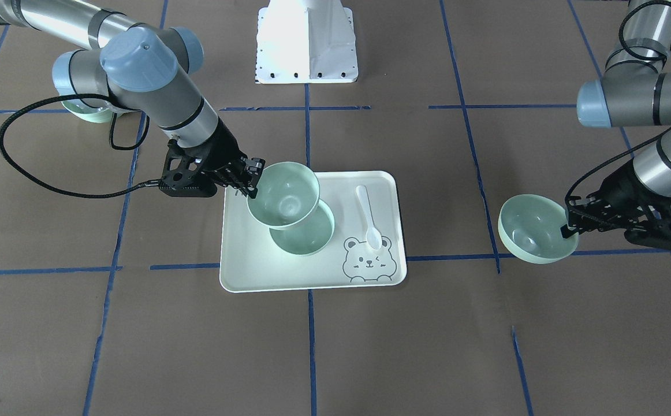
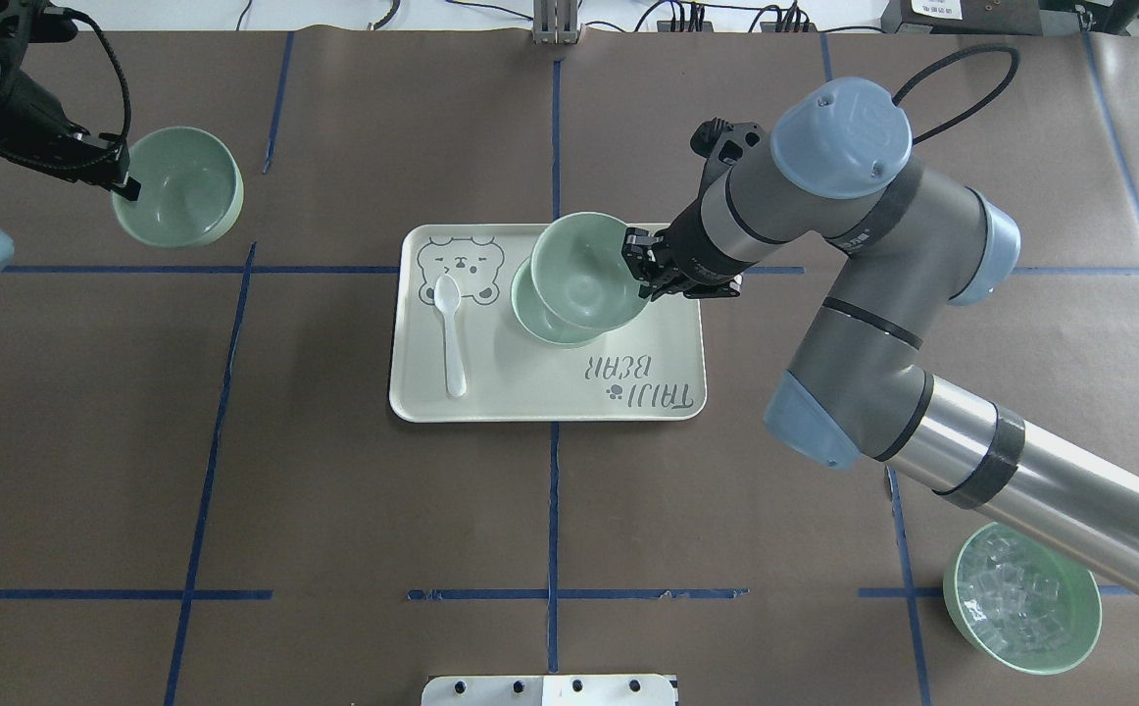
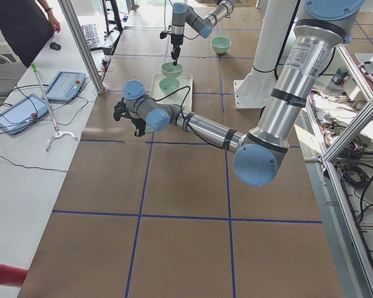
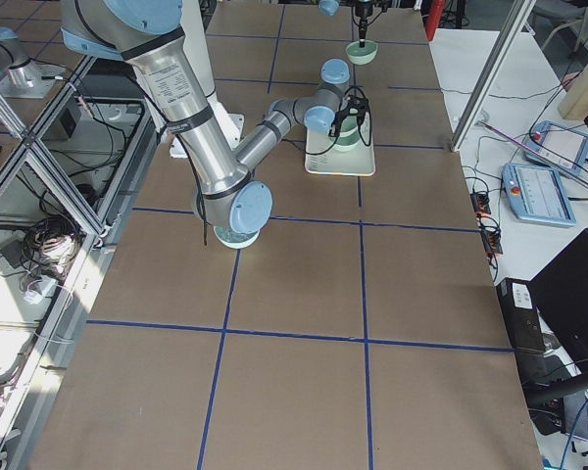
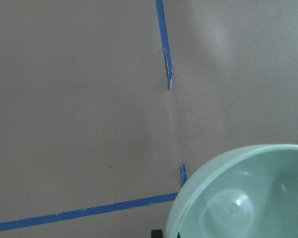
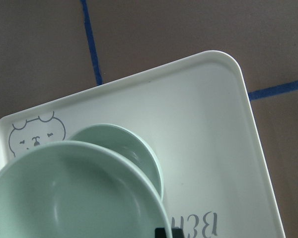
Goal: Stack green bowls together
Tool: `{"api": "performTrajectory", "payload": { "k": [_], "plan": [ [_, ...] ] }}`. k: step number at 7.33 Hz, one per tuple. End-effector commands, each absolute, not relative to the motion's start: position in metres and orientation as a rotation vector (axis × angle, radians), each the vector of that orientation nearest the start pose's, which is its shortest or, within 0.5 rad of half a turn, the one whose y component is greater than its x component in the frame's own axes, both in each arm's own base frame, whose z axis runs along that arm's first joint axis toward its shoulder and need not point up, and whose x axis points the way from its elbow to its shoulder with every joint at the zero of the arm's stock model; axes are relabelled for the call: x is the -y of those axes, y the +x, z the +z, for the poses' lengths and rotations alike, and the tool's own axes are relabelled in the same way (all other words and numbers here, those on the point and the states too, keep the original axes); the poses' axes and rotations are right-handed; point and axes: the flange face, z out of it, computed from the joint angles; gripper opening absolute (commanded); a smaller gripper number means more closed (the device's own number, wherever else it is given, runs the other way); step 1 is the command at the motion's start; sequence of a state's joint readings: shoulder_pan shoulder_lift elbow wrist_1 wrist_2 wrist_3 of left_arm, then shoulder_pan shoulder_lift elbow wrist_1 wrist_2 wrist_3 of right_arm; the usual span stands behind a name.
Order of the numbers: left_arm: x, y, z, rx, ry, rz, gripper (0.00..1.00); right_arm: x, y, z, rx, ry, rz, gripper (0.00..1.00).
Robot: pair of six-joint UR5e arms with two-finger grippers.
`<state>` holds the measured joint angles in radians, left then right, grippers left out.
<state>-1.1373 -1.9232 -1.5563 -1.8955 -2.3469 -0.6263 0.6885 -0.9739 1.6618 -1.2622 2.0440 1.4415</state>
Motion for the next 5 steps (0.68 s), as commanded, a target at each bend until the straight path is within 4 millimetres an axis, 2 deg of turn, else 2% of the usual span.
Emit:
{"api": "performTrajectory", "payload": {
  "k": [1, 2, 4, 5],
  "plan": [
    [0.604, 0.21, 0.422, -0.963, 0.171, 0.083, 0.0, 0.495, -0.483, 0.227, 1.017, -0.01, 0.286, 0.0],
    [0.603, 0.209, 0.422, -0.964, 0.173, 0.084, 0.0, 0.493, -0.489, 0.226, 1.014, -0.014, 0.282, 0.0],
    [0.6, 0.207, 0.418, -0.966, 0.182, 0.085, 0.0, 0.507, -0.508, 0.223, 0.992, -0.026, 0.288, 0.0],
    [0.599, 0.207, 0.417, -0.966, 0.184, 0.085, 0.0, 0.508, -0.51, 0.222, 0.992, -0.026, 0.288, 0.0]
  ]
}}
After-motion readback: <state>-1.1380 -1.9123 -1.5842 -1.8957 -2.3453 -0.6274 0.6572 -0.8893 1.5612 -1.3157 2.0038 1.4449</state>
